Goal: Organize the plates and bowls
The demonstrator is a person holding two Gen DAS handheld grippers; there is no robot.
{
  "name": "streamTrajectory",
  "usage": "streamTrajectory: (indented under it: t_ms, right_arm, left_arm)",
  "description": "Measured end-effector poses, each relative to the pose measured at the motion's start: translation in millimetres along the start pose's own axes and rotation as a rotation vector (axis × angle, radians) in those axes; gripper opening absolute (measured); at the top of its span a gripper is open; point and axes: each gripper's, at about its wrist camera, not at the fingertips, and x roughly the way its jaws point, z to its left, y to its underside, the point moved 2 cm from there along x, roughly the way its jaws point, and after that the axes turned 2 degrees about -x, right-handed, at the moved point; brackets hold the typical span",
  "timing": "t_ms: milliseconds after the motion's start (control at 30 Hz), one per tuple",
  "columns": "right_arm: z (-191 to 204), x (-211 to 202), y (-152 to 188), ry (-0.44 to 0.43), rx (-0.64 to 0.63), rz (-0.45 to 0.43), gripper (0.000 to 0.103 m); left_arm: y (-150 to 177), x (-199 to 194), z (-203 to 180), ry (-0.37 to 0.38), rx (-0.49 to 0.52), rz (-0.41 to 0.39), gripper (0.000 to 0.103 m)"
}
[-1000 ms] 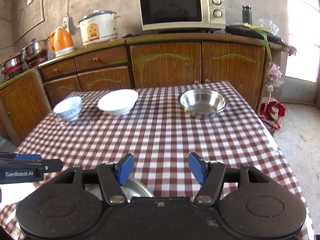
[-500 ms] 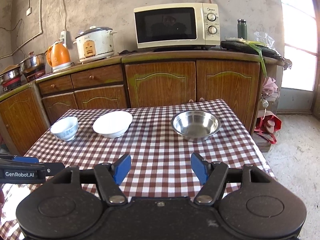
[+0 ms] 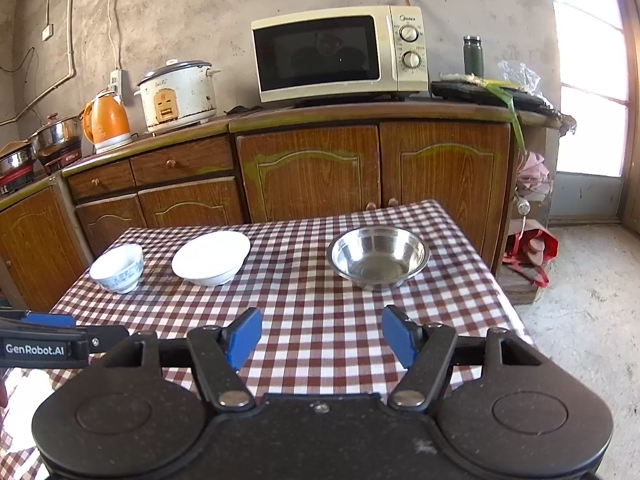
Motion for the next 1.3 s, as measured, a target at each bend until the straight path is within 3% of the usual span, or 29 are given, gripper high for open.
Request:
streamTrajectory:
  t_ms: [233,400,767,833,967,1000,1067,1100,1167,1300]
  right_arm:
    - [8.1,8.0,39.2,-0.039,0.003,0.089,0.079]
    - [22.8,12.1,79.5,-0.06,-0.042,0.171,0.079]
    - [27.2,25.1,124.3,-0.054,-0.012,0.289,0.079]
    - [23.1,28.0,127.7,-0.063,0.02,0.303,0.079]
    - [16.8,35.2,134.6,-0.082,0.076,0.331,0.077]
    - [16.4,36.7,136.4,-0.088,0.084,0.338,0.076]
    - [17.6,39.2,139.7,-0.099,0.088,0.346,0.051]
    - [19.0,40.3,140.7,-0.101,0.086,0.349,0.046]
    - [23.0,41.4,139.8,-0.131,0.086,0.346,0.024]
    - [29.6,40.8,137.9,-0.108,0.061,0.342,0.024]
  left_arm:
    - [40.1,0.5,18.1,-0.03,0.002,0.034,0.082]
    - [77.8,8.5,36.5,-0.079,0.011,0.104,0.082]
    - [110.4,29.2,50.7,-0.085,-0.014,0.185,0.081]
    - [113.0,34.9,50.9,-0.071,-0.022,0.194,0.078]
    - [117.6,45.8,50.1,-0.029,-0.028,0.217,0.055]
    - [118.6,48.1,48.8,-0.017,-0.023,0.221,0.052]
    - [119.4,48.3,44.1,-0.001,0.0,0.2,0.044]
    - [118.9,48.5,41.4,0.004,0.013,0.197,0.042]
    - [118.1,48.2,38.7,-0.008,0.021,0.194,0.042]
    - [117.7,48.5,44.8,0.0,-0.014,0.204,0.036]
